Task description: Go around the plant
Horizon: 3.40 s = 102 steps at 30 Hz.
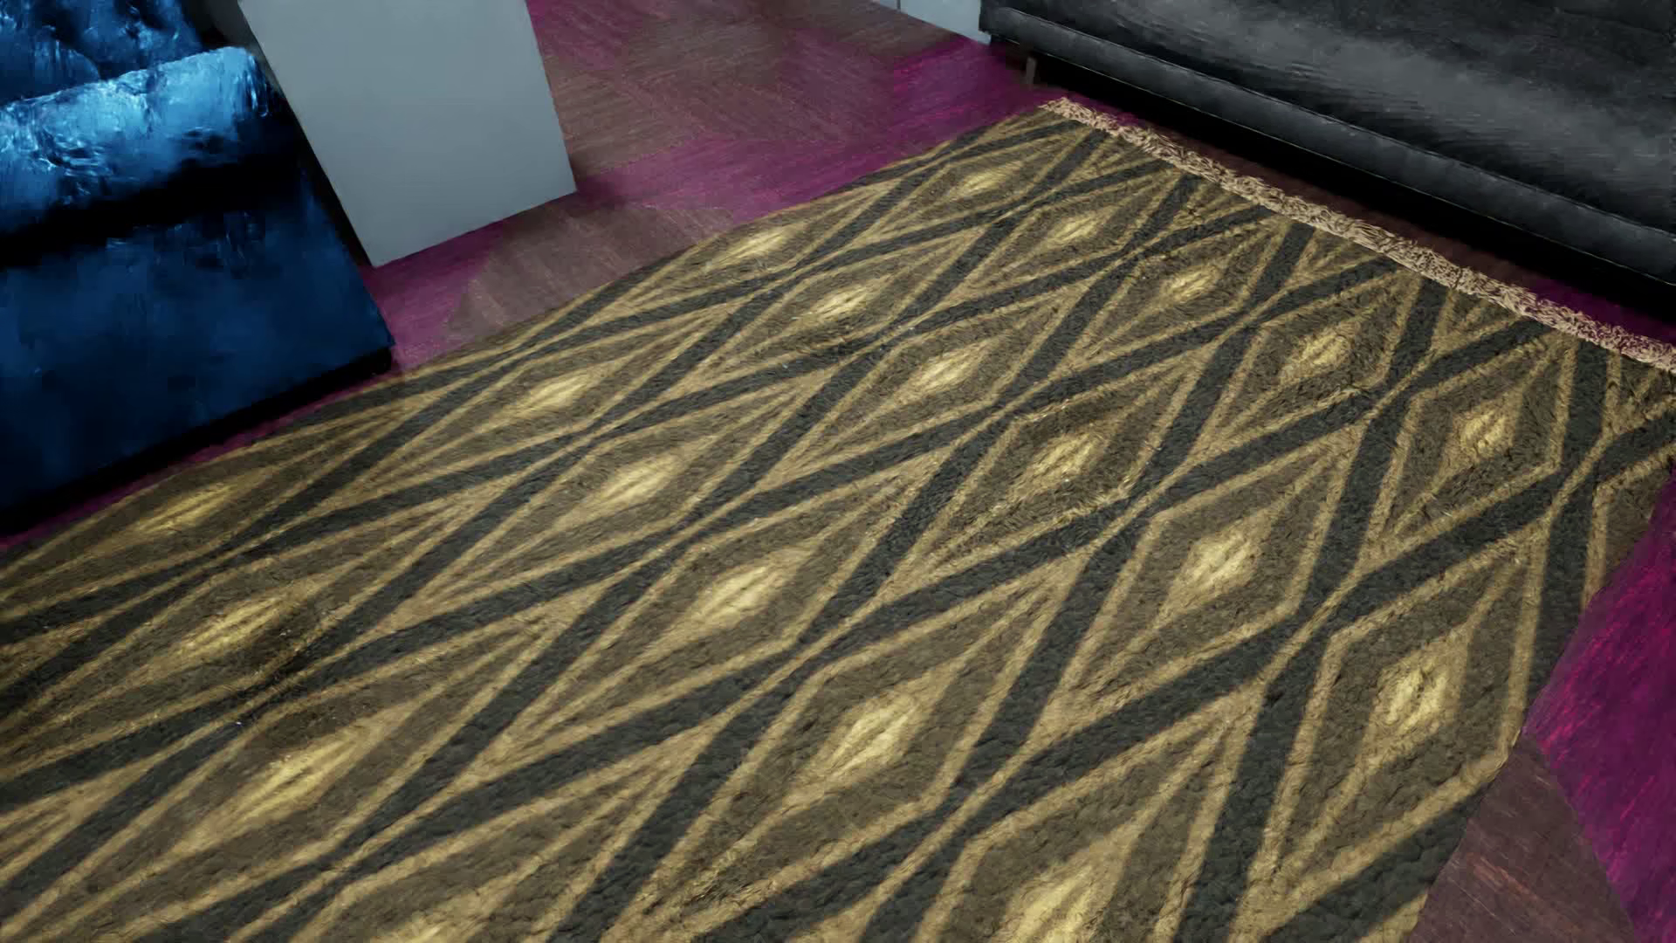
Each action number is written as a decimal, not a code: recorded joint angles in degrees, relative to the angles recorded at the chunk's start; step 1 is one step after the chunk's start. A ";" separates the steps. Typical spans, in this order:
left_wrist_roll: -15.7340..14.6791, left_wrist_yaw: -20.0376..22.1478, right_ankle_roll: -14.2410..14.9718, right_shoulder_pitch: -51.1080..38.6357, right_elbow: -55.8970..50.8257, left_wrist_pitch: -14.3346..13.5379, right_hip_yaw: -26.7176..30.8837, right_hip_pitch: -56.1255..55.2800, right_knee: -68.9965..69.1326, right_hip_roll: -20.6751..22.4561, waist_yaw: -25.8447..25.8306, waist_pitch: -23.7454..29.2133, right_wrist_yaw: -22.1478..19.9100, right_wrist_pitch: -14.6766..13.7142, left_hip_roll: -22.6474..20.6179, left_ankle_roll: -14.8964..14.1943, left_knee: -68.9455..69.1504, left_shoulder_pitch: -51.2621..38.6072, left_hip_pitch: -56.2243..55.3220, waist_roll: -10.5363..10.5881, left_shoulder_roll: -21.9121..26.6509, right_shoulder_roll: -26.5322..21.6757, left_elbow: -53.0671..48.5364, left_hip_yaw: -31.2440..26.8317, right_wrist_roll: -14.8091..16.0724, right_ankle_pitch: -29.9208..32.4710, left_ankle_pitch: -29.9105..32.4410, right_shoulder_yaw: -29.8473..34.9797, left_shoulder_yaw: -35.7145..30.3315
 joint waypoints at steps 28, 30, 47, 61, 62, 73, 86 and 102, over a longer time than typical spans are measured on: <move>0.00 0.00 0.00 4.99 8.48 0.00 0.00 -30.85 19.63 0.38 -16.36 5.94 0.00 0.00 5.23 0.00 3.32 -7.04 21.26 3.97 1.16 -1.58 -3.77 0.00 0.00 -2.87 4.09 0.53 -5.57; 0.00 0.00 0.00 3.99 9.59 0.00 0.00 -26.46 21.42 1.32 -14.73 4.94 0.00 0.00 6.28 0.00 20.46 -3.95 13.57 3.26 1.40 -0.80 -3.31 0.00 0.00 -7.31 22.28 1.10 -6.23; 0.00 0.00 0.00 -1.81 0.15 0.00 0.00 5.83 37.64 -3.47 9.18 6.46 0.00 0.00 -3.06 0.00 13.51 4.11 -23.16 -4.68 2.60 -1.46 -3.00 0.00 0.00 13.60 33.25 -1.02 -4.98; 0.00 0.00 0.00 5.18 9.06 0.00 0.00 -21.06 15.09 3.04 -13.33 4.70 0.00 0.00 7.77 0.00 28.26 -4.29 14.79 4.30 2.31 -1.23 -10.14 0.00 0.00 2.03 26.16 -0.03 7.16; 0.00 0.00 0.00 4.71 9.08 0.00 0.00 -17.42 14.90 4.13 -11.39 5.33 0.00 0.00 7.88 0.00 41.82 -3.56 8.19 4.21 1.92 -0.99 -9.09 0.00 0.00 -0.61 27.56 -0.75 4.80; 0.00 0.00 0.00 0.60 -6.13 0.00 0.00 16.35 10.67 0.60 7.24 5.77 0.00 0.00 1.52 0.00 7.46 6.88 -21.79 -1.77 3.57 -4.10 -2.16 0.00 0.00 1.36 29.23 -8.80 -5.44; 0.00 0.00 0.00 9.55 4.88 0.00 0.00 -25.21 12.97 -1.37 -17.57 5.33 0.00 0.00 3.19 0.00 15.18 -2.92 17.11 5.93 4.99 -4.12 -11.23 0.00 0.00 6.36 10.80 -6.53 6.73; 0.00 0.00 0.00 3.49 -0.81 0.00 0.00 17.51 20.10 -9.44 14.12 5.09 0.00 0.00 5.28 0.00 19.07 10.01 -37.12 -4.36 4.03 -4.41 5.94 0.00 0.00 16.93 35.25 -4.03 -8.38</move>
